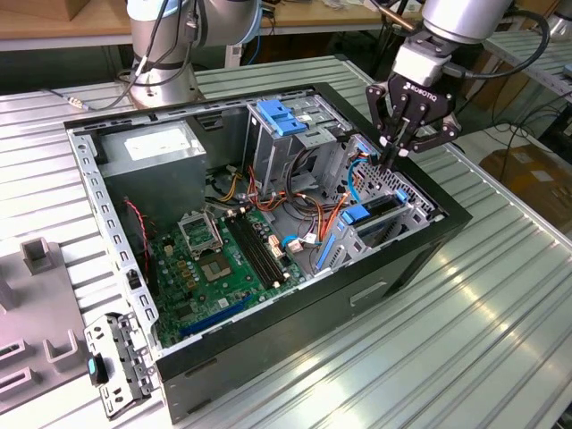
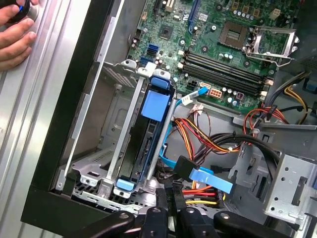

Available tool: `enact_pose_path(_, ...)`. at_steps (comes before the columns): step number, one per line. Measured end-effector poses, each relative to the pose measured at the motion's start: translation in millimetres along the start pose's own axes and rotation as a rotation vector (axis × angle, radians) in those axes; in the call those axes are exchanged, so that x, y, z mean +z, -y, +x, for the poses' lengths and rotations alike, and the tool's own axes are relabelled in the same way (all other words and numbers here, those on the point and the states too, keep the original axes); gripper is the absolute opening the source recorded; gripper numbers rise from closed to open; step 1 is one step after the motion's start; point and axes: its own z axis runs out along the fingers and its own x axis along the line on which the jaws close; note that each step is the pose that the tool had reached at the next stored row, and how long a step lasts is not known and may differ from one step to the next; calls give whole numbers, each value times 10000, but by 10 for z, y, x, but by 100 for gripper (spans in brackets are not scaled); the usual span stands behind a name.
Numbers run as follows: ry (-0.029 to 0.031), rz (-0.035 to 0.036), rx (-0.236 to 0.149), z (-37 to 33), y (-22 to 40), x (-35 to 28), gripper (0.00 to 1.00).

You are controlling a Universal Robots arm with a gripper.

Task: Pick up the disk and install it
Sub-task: 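Insert the first disk wire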

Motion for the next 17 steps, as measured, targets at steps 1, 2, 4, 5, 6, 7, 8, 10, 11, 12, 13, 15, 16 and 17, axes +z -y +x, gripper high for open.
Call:
enact_pose_path(1, 0, 0, 1, 0, -1, 0, 16)
enact_pose_path(2, 0, 0, 2, 0, -1, 0, 16)
enact_pose_path(4, 0, 0, 3, 0, -1, 0, 16)
enact_pose_path(5, 0, 0, 3, 0, -1, 0, 16)
enact_pose_path(6, 1, 0, 3, 1, -1, 1, 16)
enact_pose_path(7, 1, 0, 4, 6, -3, 2, 16)
enact_pose_path(8, 0, 0, 4, 20, -8, 4, 16)
enact_pose_path(10, 0, -1, 5, 68, -26, 10, 16)
enact_pose_path(11, 0, -1, 7, 83, -31, 14, 16)
enact_pose_path(12, -1, -1, 23, 92, -34, 18, 16)
enact_pose_path(13, 4, -7, 147, 97, -36, 27, 16)
enact_pose_path(15, 9, -29, 613, 97, -36, 38, 16)
enact_pose_path(16, 11, -36, 777, 97, -36, 40, 16)
enact_pose_path(17, 15, -46, 998, 97, -36, 45, 16)
